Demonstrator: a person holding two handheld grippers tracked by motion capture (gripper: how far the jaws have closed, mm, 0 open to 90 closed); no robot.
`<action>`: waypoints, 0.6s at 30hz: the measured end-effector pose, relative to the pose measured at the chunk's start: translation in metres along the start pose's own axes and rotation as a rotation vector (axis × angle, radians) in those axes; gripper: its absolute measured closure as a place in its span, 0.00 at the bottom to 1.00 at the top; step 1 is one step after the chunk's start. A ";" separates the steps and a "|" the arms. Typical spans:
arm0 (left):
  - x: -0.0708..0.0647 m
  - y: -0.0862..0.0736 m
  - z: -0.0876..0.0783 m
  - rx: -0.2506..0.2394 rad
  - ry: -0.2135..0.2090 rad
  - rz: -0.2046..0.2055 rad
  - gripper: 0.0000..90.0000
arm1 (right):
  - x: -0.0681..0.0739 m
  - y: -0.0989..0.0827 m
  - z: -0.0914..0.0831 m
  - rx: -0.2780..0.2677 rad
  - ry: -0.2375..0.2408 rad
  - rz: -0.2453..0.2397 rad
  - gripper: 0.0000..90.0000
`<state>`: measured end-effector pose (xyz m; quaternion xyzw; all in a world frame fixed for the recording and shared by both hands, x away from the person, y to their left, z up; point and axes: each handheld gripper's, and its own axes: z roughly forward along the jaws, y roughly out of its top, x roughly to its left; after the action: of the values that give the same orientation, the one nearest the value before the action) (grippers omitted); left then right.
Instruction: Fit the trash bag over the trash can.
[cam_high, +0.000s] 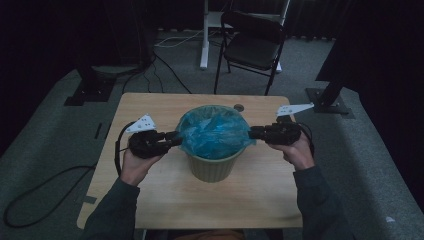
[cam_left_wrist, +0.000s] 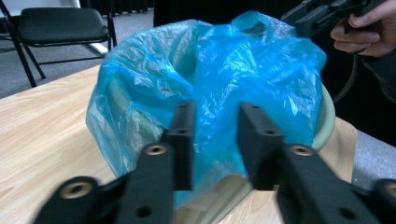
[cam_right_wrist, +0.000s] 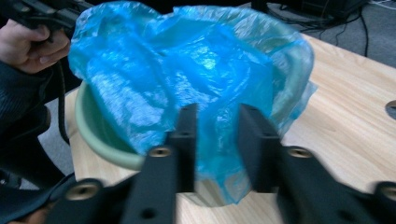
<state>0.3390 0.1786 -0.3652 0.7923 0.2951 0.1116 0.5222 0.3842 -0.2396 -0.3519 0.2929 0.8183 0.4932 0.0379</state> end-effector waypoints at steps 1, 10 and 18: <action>-0.001 -0.001 0.000 0.006 -0.001 0.001 0.82 | 0.001 -0.001 0.000 0.005 0.008 0.002 0.86; -0.008 -0.007 -0.004 0.000 0.002 0.003 0.99 | 0.011 -0.008 0.000 0.017 0.018 -0.021 1.00; -0.011 -0.020 -0.009 0.016 0.001 -0.008 0.99 | 0.024 -0.016 -0.001 0.040 0.032 -0.061 1.00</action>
<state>0.3186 0.1847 -0.3781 0.7952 0.2993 0.1078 0.5161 0.3574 -0.2334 -0.3594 0.2605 0.8371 0.4798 0.0339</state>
